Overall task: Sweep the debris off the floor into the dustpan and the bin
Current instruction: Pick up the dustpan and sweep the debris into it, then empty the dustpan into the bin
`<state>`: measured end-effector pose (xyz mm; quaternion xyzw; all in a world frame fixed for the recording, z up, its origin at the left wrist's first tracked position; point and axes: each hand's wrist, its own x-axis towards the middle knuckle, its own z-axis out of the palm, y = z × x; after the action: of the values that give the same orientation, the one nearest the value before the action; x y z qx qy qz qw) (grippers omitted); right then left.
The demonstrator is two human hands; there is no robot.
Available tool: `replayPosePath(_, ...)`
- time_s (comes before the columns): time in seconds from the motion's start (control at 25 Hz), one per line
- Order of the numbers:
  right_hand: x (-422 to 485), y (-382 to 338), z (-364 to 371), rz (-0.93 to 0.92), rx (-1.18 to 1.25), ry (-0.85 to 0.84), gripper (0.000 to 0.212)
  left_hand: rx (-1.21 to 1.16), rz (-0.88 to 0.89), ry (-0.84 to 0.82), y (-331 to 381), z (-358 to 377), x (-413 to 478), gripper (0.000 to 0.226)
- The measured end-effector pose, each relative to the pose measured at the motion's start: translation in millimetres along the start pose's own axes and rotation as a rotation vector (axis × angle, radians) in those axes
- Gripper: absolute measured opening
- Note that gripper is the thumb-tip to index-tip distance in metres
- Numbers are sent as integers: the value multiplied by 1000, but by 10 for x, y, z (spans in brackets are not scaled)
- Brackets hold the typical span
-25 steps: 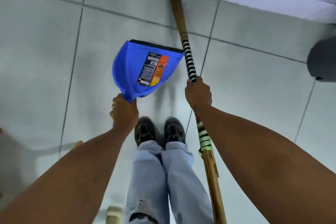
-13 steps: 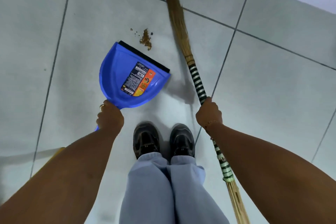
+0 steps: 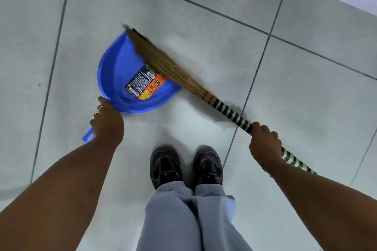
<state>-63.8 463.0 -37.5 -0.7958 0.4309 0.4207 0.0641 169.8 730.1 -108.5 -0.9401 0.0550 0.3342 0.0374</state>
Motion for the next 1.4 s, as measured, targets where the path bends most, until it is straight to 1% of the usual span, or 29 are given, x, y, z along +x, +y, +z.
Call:
replayPosePath(0.12, 24, 99, 15, 8, 52, 114, 40, 10, 40, 28, -54, 3, 12, 60)
replayPosePath(0.2, 102, 45, 15, 68, 93, 108, 40, 21, 50, 34, -104, 9, 14, 60)
replayPosePath(0.28, 135, -43, 6, 99, 68, 62, 40, 54, 54, 43, -203, 5, 21, 60)
replayPosePath(0.36, 112, -110, 34, 59, -13, 25, 39, 75, 43, 55, -331, -11, 46, 60)
replayPosePath(0.48, 26, -79, 116, -87, -117, 28, 42, 80, 23, 58, -425, -19, 59, 59)
replayPosePath(0.52, 7, -55, 133, -102, -116, 46, 42, 82, 16, 53, -415, -16, 50, 60)
replayPosePath(0.6, -23, -52, 145, -49, -60, 64, 40, 59, 2, 32, -355, 3, 8, 60)
replayPosePath(0.64, -51, -87, 144, -1, -16, 48, 38, 45, -7, 19, -315, 19, -31, 60)
replayPosePath(0.72, -145, -202, 106, 69, 74, -45, 34, 21, -31, -21, -220, 25, -157, 62)
replayPosePath(0.8, -281, -351, 61, 66, 161, -156, 33, -59, -92, -85, -125, -18, -317, 61)
replayPosePath(0.88, -454, -442, -33, 15, 232, -199, 35, -149, -150, -128, 12, -167, -536, 53)
replayPosePath(1.0, -752, -401, -243, -38, 303, -146, 39, -230, -212, -149, 258, -482, -894, 47)
replayPosePath(1.08, -939, -261, -431, -34, 368, -71, 52, -271, -241, -143, 431, -711, -1136, 48)
replayPosePath(1.16, -1121, -22, -671, 10, 402, 20, 68, -295, -226, -127, 644, -996, -1393, 49)
replayPosePath(1.2, -1221, 126, -787, 30, 405, 59, 72, -302, -210, -119, 768, -1141, -1535, 49)
replayPosePath(1.28, -1431, 445, -1024, 59, 439, 97, 73, -299, -166, -108, 1060, -1476, -1805, 49)
replayPosePath(1.4, -1640, 895, -1384, 119, 514, 87, 69, -260, -47, -69, 1526, -1933, -2079, 46)
